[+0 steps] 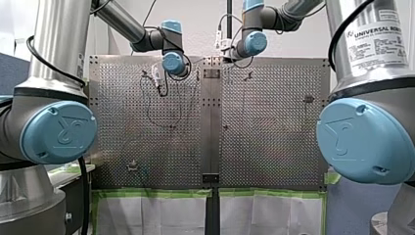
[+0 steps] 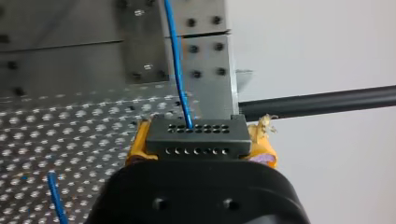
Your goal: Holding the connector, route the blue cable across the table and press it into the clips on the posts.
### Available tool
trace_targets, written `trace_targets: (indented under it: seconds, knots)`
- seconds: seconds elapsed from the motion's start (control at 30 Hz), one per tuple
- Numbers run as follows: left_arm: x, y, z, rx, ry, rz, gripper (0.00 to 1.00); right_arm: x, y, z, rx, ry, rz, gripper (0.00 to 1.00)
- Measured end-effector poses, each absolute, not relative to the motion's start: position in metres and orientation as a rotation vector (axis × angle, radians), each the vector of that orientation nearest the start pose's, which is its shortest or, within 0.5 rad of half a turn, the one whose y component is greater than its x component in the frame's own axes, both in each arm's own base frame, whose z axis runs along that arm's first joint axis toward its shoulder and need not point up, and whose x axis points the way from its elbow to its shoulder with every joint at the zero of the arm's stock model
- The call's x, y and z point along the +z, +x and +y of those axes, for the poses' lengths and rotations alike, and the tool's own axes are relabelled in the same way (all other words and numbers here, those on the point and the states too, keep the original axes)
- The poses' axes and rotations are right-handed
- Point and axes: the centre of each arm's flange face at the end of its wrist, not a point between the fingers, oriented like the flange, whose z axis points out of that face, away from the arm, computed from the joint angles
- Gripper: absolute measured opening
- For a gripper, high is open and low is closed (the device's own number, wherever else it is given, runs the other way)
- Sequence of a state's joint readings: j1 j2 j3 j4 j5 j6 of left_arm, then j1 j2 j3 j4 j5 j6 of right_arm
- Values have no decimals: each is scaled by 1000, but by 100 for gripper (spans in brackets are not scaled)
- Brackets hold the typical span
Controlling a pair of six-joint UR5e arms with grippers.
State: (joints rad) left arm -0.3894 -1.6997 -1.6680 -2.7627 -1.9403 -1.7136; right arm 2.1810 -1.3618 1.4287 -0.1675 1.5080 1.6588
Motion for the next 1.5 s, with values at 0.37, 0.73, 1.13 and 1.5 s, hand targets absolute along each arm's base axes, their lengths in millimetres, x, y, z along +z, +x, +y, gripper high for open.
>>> trace_targets:
  seconds: [0.37, 0.73, 1.13, 1.5]
  knots:
    - [391, 490, -296, -181, -121, 1428, 0, 432, 457, -423, 1791, 1622, -848, 0]
    - [383, 515, -292, -184, -119, 1416, 0, 420, 458, -449, 1779, 1628, -857, 0]
    - [385, 541, -288, -197, -120, 1389, 0, 413, 457, -475, 1764, 1616, -872, 0]
    - [384, 576, -287, -194, -122, 1381, 0, 416, 459, -501, 1769, 1583, -874, 0]
